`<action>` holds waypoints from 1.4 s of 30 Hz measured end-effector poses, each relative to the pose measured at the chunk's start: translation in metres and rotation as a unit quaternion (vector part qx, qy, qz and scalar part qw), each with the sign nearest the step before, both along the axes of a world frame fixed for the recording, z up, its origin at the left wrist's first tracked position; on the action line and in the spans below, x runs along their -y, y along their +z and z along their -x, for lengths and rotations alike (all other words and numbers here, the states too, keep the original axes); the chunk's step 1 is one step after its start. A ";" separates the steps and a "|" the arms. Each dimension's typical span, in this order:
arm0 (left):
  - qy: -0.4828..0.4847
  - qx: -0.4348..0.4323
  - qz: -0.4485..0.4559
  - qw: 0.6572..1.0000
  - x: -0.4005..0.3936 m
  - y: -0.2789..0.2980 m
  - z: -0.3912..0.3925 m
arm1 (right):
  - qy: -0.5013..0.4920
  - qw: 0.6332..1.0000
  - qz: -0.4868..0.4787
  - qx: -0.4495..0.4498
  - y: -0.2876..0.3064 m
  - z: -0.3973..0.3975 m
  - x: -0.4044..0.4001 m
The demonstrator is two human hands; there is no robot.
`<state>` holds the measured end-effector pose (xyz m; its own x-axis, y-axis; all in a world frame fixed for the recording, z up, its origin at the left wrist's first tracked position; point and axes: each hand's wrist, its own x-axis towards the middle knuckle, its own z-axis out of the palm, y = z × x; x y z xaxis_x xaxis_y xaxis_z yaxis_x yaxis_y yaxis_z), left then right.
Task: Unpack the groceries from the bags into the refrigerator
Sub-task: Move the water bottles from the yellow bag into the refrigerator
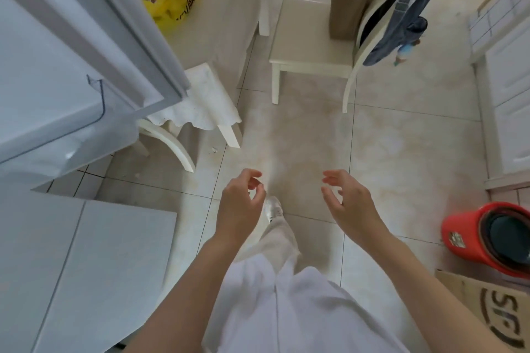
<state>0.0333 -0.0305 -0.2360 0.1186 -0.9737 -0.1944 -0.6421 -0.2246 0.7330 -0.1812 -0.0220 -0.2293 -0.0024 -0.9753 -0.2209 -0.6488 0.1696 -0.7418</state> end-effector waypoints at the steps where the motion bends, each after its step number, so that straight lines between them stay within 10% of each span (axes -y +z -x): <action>1: 0.007 -0.002 -0.002 1.000 0.015 -0.001 -0.001 | 0.000 1.000 0.006 0.005 0.000 0.000 0.018; 22: 0.132 -0.032 -0.011 0.991 0.301 -0.001 -0.013 | 0.170 0.985 0.037 0.010 0.019 -0.045 0.381; 42: 0.426 0.021 -0.003 0.904 0.492 0.017 -0.067 | 0.471 0.880 0.049 -0.024 0.023 -0.141 0.667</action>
<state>0.1004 -0.5225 -0.2188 0.8330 -0.5239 -0.1777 -0.2613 -0.6557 0.7084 -0.0404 -0.6887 -0.2064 0.8110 -0.5634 -0.1577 -0.4981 -0.5235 -0.6912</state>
